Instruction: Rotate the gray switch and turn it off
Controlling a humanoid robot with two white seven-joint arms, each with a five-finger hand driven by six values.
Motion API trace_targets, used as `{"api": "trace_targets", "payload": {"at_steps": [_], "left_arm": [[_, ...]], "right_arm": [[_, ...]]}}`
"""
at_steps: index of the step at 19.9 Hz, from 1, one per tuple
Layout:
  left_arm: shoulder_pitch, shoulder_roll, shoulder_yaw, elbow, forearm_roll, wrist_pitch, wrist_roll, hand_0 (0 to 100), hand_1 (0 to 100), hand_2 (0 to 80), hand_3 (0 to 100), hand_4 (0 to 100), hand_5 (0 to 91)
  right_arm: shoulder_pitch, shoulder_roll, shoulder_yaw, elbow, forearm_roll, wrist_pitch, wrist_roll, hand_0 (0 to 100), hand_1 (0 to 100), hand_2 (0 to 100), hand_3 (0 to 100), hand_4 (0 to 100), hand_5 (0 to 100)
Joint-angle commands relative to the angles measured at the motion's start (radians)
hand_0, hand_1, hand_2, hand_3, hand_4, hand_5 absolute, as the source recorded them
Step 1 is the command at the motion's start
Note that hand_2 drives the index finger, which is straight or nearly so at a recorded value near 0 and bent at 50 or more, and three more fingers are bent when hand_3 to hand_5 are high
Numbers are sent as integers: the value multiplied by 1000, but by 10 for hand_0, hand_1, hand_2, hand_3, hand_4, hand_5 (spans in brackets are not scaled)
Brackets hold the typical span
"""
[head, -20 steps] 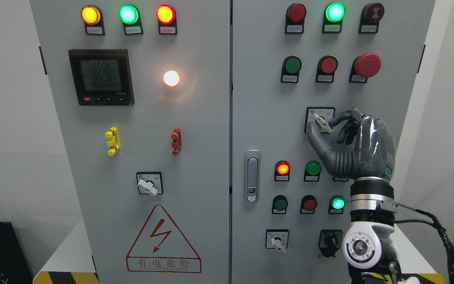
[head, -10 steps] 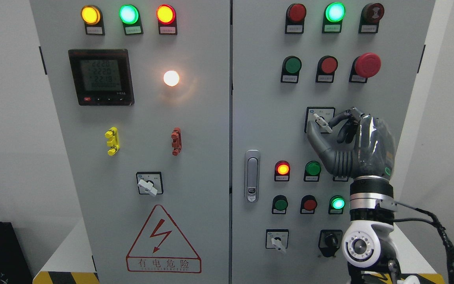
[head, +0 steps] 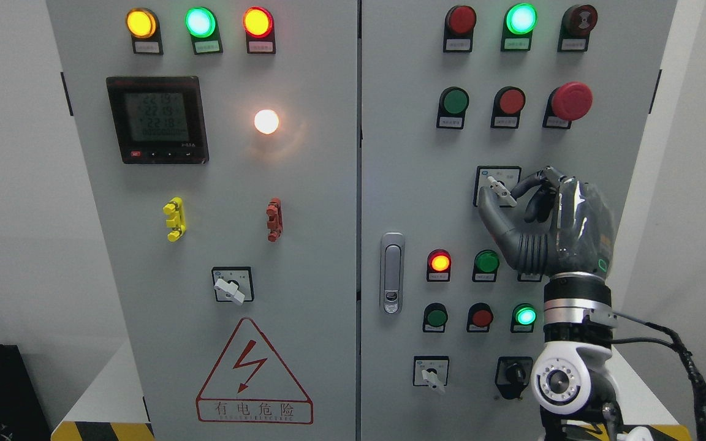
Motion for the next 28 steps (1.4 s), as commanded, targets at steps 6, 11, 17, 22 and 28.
{"api": "trace_targets", "payload": {"at_steps": [6, 11, 17, 22, 28], "left_arm": [[-9, 1, 8, -25, 20, -1, 3, 120, 389, 0, 0, 0, 0], [-9, -1, 8, -25, 20, -1, 3, 120, 389, 0, 0, 0, 0], [-9, -1, 8, -25, 20, -1, 3, 120, 389, 0, 0, 0, 0], [-9, 1, 8, -25, 20, -1, 5, 120, 389, 0, 0, 0, 0], [-9, 1, 8, -25, 20, -1, 3, 120, 389, 0, 0, 0, 0]], "right_arm": [[-4, -1, 2, 6, 6, 0, 2, 213, 440, 615, 937, 948, 1000], [-4, -1, 2, 9, 6, 0, 2, 238, 449, 616, 938, 947, 1000], [-4, -1, 2, 9, 6, 0, 2, 326, 450, 622, 938, 947, 1000], [-8, -1, 2, 9, 6, 0, 0, 353, 449, 626, 941, 947, 1000], [-8, -1, 3, 9, 6, 0, 0, 374, 445, 634, 948, 949, 1000]]}}
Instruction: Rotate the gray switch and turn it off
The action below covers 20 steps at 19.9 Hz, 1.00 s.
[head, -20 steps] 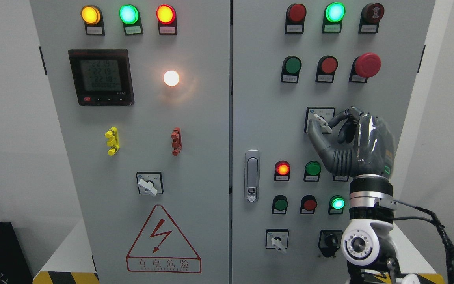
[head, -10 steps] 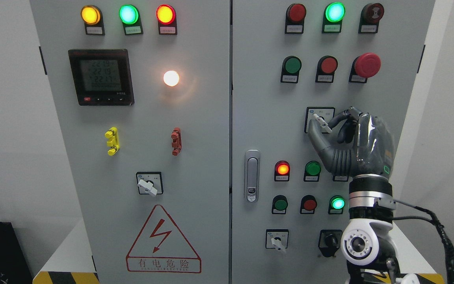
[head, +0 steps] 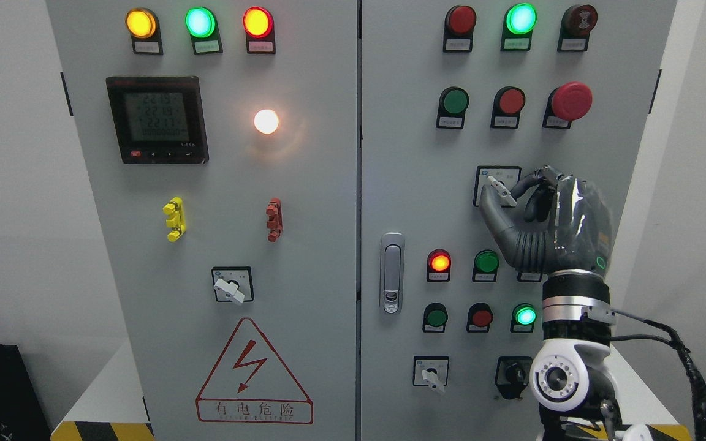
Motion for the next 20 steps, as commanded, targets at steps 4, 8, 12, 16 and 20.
{"api": "trace_targets", "payload": {"at_steps": [4, 8, 12, 16, 20], "left_arm": [[-9, -1, 8, -25, 20, -1, -1, 120, 389, 0, 0, 0, 0], [-9, -1, 8, -25, 20, -1, -1, 120, 389, 0, 0, 0, 0], [-9, 1, 8, -25, 20, -1, -1, 120, 389, 0, 0, 0, 0], [-9, -1, 8, -25, 20, -1, -1, 120, 389, 0, 0, 0, 0], [-9, -1, 8, -25, 20, 1, -1, 120, 389, 0, 0, 0, 0]], "right_arm": [[-1, 0, 1, 1, 0, 0, -2, 382, 445, 649, 952, 952, 1000], [-1, 0, 1, 1, 0, 0, -2, 393, 452, 660, 959, 953, 1000], [-1, 0, 1, 1, -2, 0, -2, 429, 448, 667, 965, 955, 1000], [-3, 0, 1, 1, -2, 0, -2, 457, 441, 670, 968, 956, 1000], [-3, 0, 1, 1, -2, 0, 0, 478, 438, 673, 971, 958, 1000]]}}
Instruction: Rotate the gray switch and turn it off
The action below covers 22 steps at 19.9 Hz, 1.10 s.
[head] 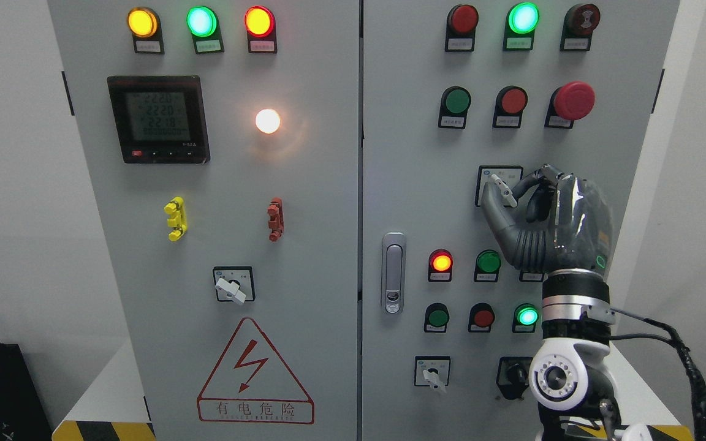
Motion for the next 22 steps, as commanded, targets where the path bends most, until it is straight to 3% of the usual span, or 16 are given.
{"api": "trace_targets", "payload": {"at_steps": [1, 22], "left_arm": [[-9, -1, 8, -25, 20, -1, -1, 120, 389, 0, 0, 0, 0], [-9, -1, 8, -25, 20, -1, -1, 120, 389, 0, 0, 0, 0]], "right_arm": [[-1, 0, 0, 0, -1, 0, -1, 480, 439, 675, 972, 958, 1000], [-4, 0, 0, 0, -1, 0, -1, 540, 426, 699, 992, 969, 1000]]}}
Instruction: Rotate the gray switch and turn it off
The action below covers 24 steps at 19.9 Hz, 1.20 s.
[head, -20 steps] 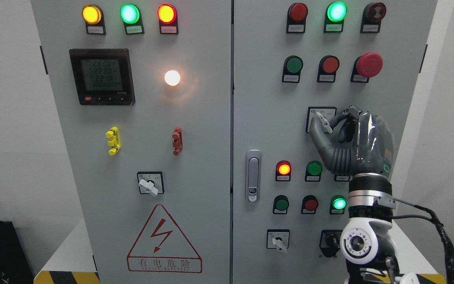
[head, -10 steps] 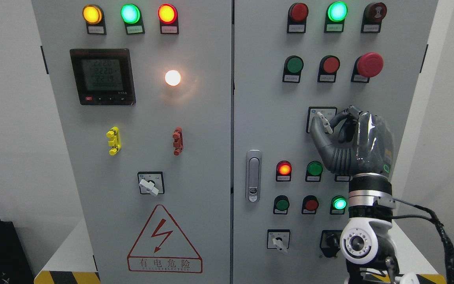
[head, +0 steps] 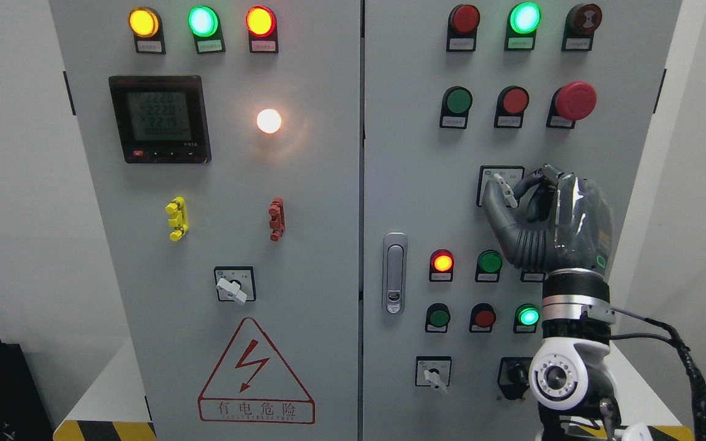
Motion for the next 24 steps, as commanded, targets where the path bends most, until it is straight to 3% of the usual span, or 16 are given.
{"api": "trace_targets", "payload": {"at_steps": [1, 24], "left_arm": [[-9, 0, 8, -25, 20, -4, -1, 120, 389, 0, 0, 0, 0], [-9, 0, 8, -25, 20, -4, -1, 120, 389, 0, 0, 0, 0]], "right_arm": [[-1, 0, 0, 0, 0, 0, 0, 542, 425, 703, 993, 970, 1000], [-5, 0, 0, 0, 0, 0, 2, 561, 423, 760, 1000, 983, 1000]]}}
